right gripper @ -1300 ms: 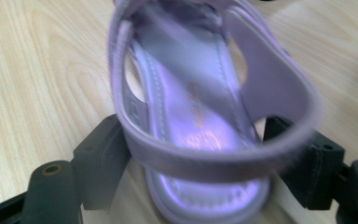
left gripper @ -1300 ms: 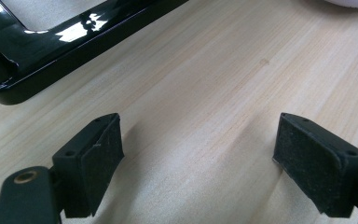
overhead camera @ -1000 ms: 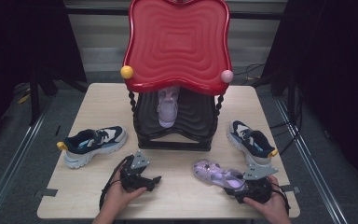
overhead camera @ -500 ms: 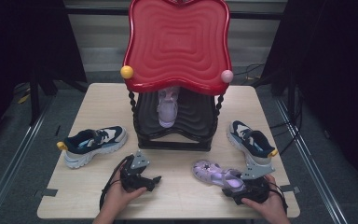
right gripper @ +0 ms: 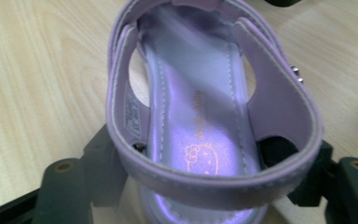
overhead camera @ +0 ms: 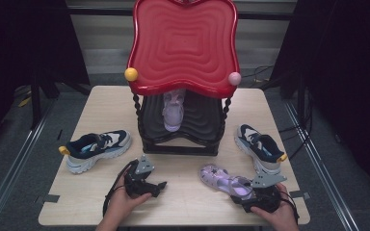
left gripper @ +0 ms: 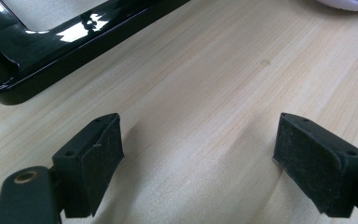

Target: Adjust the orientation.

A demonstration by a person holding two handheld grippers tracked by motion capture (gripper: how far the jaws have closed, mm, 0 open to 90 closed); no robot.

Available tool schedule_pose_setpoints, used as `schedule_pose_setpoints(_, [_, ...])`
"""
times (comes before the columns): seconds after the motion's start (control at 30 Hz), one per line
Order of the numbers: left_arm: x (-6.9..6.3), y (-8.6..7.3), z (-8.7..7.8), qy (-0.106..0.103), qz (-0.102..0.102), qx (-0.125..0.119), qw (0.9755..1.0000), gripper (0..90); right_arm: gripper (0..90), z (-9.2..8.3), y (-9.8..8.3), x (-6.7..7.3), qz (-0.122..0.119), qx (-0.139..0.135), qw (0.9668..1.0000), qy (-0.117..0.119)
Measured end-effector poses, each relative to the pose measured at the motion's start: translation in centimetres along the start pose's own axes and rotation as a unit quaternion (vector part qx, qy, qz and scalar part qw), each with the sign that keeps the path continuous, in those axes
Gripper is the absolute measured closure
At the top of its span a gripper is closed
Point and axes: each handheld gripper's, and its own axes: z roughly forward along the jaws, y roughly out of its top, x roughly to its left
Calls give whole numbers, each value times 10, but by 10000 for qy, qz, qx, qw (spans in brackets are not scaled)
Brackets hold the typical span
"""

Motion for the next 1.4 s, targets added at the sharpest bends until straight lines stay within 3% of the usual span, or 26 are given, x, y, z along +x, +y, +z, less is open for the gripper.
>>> schedule_pose_setpoints(0.17, [0, 0, 0, 2, 0, -1, 10000, 149, 258, 3, 2, -3, 10, 28, 10000, -21])
schedule_pose_setpoints(0.27, [0, 0, 0, 2, -2, -3, 10000, 149, 320, 2, 2, -2, -68, -9, 10000, 24])
schedule_pose_setpoints(0.53, [0, 0, 0, 25, -15, -19, 10000, 149, 370, 1, 1, 0, -20, -61, 10000, 21])
schedule_pose_setpoints(0.97, [0, 0, 0, 26, -16, -21, 10000, 149, 375, 0, 1, 1, 60, -95, 9999, -33])
schedule_pose_setpoints(1.17, [0, 0, 0, 26, -16, -21, 10000, 149, 375, -4, 3, 2, 142, -232, 9996, -39])
schedule_pose_setpoints(1.27, [0, 0, 0, 25, -18, -22, 10000, 149, 375, -1, 4, 2, 142, -190, 9997, -112])
schedule_pose_setpoints(1.4, [0, 0, 0, 24, -21, -23, 10000, 149, 373, 6, 7, 2, 181, -144, 9997, -30])
